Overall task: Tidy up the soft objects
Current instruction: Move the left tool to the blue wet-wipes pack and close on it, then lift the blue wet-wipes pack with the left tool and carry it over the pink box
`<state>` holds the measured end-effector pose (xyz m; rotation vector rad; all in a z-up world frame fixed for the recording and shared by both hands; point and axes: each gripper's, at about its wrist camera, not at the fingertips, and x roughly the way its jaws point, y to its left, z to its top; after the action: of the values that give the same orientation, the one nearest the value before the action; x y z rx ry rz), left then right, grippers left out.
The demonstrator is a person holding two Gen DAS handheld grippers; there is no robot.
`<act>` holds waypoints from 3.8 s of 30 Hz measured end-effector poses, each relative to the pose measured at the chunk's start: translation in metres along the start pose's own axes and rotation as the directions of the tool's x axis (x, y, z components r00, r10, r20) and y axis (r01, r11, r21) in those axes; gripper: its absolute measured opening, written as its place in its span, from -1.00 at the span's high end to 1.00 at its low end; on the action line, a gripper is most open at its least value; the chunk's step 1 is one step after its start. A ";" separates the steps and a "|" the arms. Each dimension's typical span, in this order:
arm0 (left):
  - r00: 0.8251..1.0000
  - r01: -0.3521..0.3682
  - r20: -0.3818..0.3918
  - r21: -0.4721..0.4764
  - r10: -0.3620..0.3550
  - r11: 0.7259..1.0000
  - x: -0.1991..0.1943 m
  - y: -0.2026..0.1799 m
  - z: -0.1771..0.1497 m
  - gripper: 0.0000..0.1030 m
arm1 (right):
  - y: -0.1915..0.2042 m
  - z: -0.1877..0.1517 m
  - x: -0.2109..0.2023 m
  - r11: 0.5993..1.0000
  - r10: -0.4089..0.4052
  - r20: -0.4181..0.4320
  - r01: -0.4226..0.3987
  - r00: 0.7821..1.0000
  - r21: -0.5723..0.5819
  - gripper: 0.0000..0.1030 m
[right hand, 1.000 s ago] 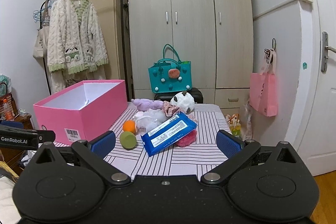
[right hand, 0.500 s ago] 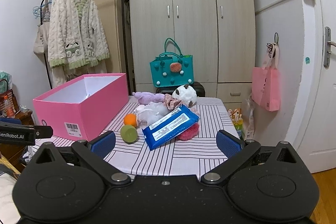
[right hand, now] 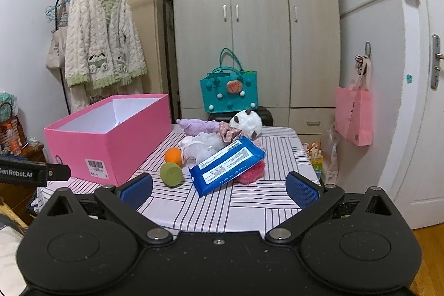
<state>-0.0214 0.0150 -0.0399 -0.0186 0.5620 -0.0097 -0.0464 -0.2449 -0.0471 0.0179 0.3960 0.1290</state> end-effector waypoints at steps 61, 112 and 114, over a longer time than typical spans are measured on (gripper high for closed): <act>0.855 0.421 -0.271 -0.136 -0.443 0.897 0.188 -0.112 0.029 0.00 | -0.102 0.062 0.205 0.929 0.297 -0.338 -0.352 0.893 -0.115 0.98; 0.878 0.318 -0.232 -0.369 -0.418 0.873 0.210 -0.116 0.027 0.20 | -0.107 0.041 0.225 0.947 0.269 -0.369 -0.314 0.890 -0.067 0.28; 0.880 0.319 -0.228 -0.364 -0.416 0.875 0.210 -0.116 0.027 0.20 | -0.110 0.038 0.225 0.946 0.281 -0.359 -0.320 0.890 -0.052 0.27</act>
<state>0.1703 -0.1039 -0.1270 -0.4491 0.8557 -0.3052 0.1872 -0.3248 -0.1032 -0.0531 0.7399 0.4664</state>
